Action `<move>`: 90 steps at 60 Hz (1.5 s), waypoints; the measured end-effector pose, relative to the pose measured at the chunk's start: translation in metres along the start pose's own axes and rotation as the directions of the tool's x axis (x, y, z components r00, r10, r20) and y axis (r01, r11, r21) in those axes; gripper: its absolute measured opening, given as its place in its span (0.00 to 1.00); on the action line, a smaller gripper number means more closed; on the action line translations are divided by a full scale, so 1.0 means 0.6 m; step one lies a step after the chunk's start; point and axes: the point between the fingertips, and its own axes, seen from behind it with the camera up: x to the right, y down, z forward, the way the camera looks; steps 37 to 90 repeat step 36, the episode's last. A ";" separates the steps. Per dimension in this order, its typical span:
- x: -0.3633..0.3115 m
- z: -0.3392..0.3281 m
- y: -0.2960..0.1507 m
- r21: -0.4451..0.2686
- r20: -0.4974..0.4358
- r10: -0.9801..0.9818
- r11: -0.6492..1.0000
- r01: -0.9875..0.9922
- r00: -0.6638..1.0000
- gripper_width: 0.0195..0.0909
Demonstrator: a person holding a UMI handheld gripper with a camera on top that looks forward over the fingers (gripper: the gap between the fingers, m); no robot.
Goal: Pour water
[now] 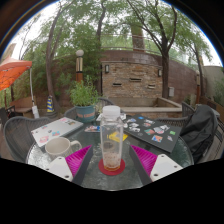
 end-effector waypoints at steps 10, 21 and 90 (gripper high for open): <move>-0.013 -0.129 -0.014 0.012 0.012 0.036 0.999 -0.036 0.999 0.90; -0.026 -0.265 0.002 0.010 0.040 0.054 0.998 -0.054 0.998 0.90; -0.028 -0.385 0.015 0.038 0.070 0.064 0.997 -0.067 0.995 0.91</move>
